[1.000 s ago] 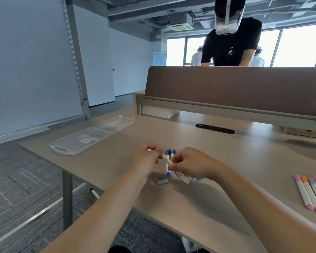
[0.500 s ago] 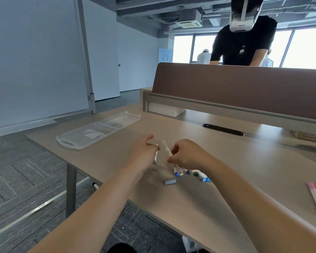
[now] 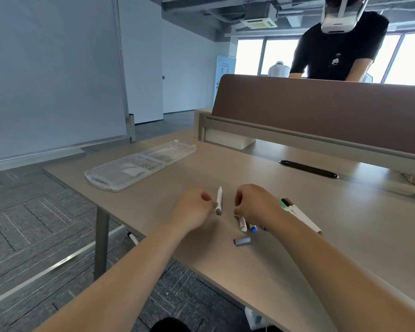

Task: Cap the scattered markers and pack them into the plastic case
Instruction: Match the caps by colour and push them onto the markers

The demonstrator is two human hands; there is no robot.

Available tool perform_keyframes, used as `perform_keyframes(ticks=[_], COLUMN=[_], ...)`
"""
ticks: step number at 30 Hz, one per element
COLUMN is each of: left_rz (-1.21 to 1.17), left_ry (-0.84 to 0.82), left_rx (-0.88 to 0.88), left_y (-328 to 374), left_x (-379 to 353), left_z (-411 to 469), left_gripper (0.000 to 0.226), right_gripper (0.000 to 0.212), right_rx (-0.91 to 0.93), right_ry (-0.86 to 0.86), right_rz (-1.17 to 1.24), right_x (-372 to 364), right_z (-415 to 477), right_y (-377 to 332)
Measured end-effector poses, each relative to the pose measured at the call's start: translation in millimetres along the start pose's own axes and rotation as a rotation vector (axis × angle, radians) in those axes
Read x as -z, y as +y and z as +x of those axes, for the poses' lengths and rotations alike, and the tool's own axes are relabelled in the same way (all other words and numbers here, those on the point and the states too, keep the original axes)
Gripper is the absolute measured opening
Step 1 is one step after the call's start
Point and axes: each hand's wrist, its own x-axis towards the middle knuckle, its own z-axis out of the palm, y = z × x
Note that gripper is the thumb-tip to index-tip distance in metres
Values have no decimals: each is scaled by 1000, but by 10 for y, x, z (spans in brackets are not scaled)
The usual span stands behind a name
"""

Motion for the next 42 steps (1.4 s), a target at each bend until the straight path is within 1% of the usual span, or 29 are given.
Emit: perform_keyframes(ticks=[4, 8, 11, 14, 16, 19, 21, 24, 27, 33, 36, 37, 39, 42], left_rz=[230, 455, 581, 606, 568, 400, 298, 148, 17, -24, -23, -34, -51, -8], left_ry=[19, 33, 62, 79, 76, 68, 60, 58, 47, 1, -35, -51, -100, -151], left_rx=[23, 15, 14, 31, 49, 94, 85, 50, 24, -12, -23, -27, -43, -80], left_y=[70, 199, 235, 238, 227, 171, 150, 164, 133, 156, 123, 107, 86, 95], left_x=[-114, -195, -214, -193, -158, -94, -55, 8, 34, 133, 160, 164, 169, 183], left_z=[36, 62, 71, 39, -10, -106, -190, -358, -450, -642, -673, -670, -663, -657], left_gripper=[33, 43, 38, 31, 30, 25, 25, 24, 22, 24, 21, 19, 14, 11], right_gripper=[13, 11, 5, 6, 9, 13, 12, 18, 21, 16, 16, 15, 13, 5], right_rx=[22, 44, 79, 115, 138, 182, 208, 247, 264, 303, 316, 304, 207, -19], right_ry=[-16, -28, 6, 1, -13, -70, -118, -176, -182, -96, -63, -37, 64, 198], right_rz=[4, 32, 74, 108, 129, 176, 211, 159, 77, -62, -70, -34, 120, 500], right_x=[8, 45, 70, 104, 131, 171, 194, 198, 166, 108, 121, 135, 172, 240], right_z=[-17, -62, -127, -210, -278, -397, -489, -602, -691, -799, -834, -834, -776, -677], right_y=[18, 74, 109, 138, 168, 209, 221, 209, 184, 163, 143, 145, 198, 305])
